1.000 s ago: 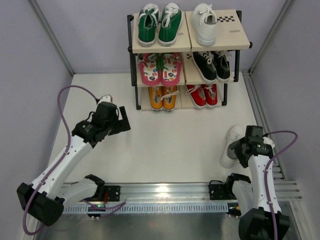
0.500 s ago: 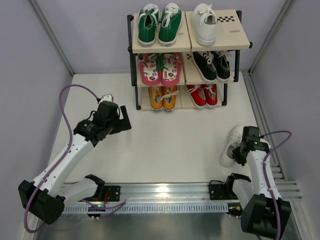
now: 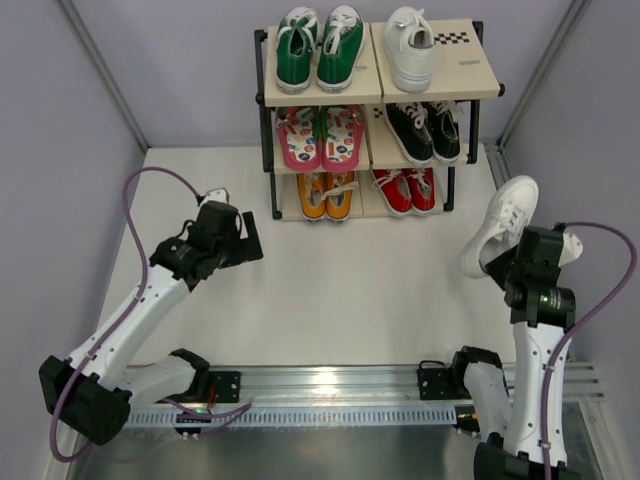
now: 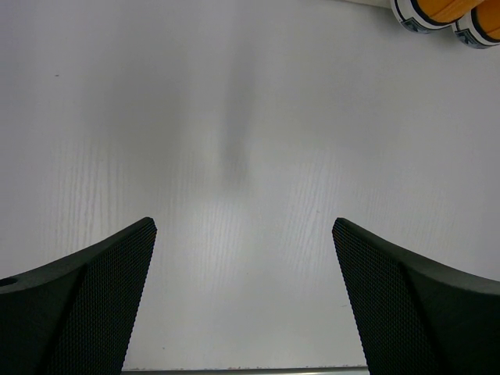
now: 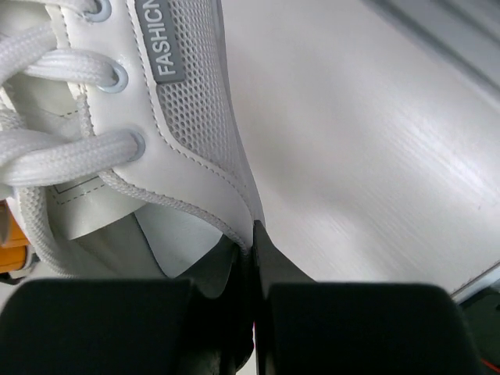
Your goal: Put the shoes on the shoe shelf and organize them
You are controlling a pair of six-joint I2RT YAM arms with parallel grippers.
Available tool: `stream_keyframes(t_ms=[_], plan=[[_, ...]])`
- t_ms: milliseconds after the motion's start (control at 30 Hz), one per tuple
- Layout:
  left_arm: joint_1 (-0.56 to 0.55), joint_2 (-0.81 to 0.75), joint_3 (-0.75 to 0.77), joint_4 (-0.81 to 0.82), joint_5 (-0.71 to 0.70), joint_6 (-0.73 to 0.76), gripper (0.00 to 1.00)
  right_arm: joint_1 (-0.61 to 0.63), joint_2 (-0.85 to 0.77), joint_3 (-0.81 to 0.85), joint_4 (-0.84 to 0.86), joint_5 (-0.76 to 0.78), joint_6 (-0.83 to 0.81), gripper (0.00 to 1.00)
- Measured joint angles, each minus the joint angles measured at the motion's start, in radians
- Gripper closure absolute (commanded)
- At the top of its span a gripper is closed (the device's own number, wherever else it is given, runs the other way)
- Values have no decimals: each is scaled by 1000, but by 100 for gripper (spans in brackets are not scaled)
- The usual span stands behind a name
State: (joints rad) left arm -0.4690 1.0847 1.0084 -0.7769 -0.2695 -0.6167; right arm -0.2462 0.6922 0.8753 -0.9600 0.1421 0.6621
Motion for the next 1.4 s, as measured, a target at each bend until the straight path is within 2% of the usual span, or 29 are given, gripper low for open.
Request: stream_keyframes(t_ms=[133,233,500,600,767,967,1133,1400], plan=[[0,3,2,0,0,5,1,0,43,244,3,4,-109,97],[0,8,7,0,0,9,1,0,133,478,8,-32,-217,97],[0,29,29,2,3,15,1,0,520,1150,18,-261,-436,97],[0,45,37,3,4,14,2,0,660,1331,31,-334,-468,97],[0,64,44,2,3,13,2,0,803,1378,127,-441,-464,97],[0,97,90,3,0,8,1,0,959,1460,231,-502,-330,97],[0,132,112,7,-4,-3,2,4,1056,1563,283,-484,-201,97],[0,161,115,10,-3,-11,2,95,1063,1573,279,-412,-179,97]])
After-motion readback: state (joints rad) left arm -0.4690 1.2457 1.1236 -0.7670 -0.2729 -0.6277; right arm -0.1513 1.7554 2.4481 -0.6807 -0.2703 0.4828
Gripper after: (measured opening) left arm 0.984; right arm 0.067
